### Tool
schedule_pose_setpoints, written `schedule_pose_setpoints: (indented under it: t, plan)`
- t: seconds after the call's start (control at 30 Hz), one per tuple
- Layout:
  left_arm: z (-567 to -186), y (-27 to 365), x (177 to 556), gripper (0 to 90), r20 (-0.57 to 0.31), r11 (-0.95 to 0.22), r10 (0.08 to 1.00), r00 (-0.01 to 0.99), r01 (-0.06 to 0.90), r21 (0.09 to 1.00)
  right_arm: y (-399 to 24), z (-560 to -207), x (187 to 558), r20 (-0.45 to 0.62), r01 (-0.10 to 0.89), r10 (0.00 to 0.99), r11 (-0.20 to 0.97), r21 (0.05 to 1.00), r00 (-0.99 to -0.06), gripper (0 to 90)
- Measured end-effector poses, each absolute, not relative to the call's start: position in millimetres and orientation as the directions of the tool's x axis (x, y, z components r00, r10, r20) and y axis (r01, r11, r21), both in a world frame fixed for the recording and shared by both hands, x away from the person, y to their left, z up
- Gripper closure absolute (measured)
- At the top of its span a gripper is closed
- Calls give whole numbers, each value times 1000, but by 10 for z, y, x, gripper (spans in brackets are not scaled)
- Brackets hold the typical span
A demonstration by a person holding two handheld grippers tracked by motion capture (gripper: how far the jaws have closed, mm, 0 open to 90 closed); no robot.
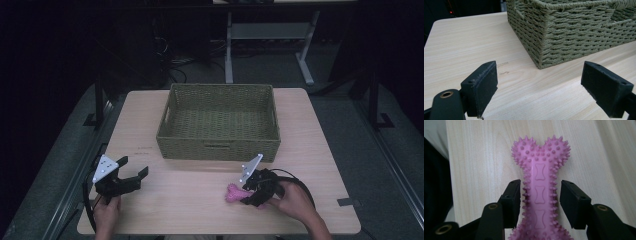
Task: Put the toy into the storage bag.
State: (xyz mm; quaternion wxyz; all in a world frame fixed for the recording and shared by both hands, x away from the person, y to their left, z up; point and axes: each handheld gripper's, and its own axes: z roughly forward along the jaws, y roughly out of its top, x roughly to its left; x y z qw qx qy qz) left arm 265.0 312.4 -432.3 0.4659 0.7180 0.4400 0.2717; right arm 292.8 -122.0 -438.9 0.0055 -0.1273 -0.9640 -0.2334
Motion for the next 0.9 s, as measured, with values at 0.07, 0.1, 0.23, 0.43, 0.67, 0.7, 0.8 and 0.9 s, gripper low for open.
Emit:
schedule_pose_setpoints:
  t: [0.07,0.1,0.23,0.43,0.67,0.7,0.8,0.9]
  plan:
    - [-4324,3127,2654,133,-23,-174,886,464,378,909,-1218,-4395,2930,67,243,238,862,445,-969,521]
    - [-4324,3128,2656,133,-24,-173,886,463,378,910,-1214,-4399,2926,65,242,238,864,442,-969,533]
    - [-4325,3133,2661,133,-26,-172,885,464,379,909,-1203,-4411,2921,59,233,231,870,435,-971,548]
    - [-4324,3134,2668,133,-24,-173,886,463,379,909,-1205,-4411,2917,57,222,219,874,433,-974,575]
    - [-4319,3139,2661,133,-24,-172,886,462,376,910,-1188,-4373,2953,74,222,211,887,405,-975,583]
    - [-4317,3141,2658,133,-26,-169,887,461,377,911,-1185,-4355,2962,75,221,208,887,406,-975,583]
    - [-4315,3149,2655,133,-30,-164,887,461,376,912,-1195,-4299,3003,99,215,191,881,422,-977,583]
    - [-4312,3154,2652,133,-28,-166,887,461,375,912,-1206,-4242,3037,116,216,184,878,426,-976,584]
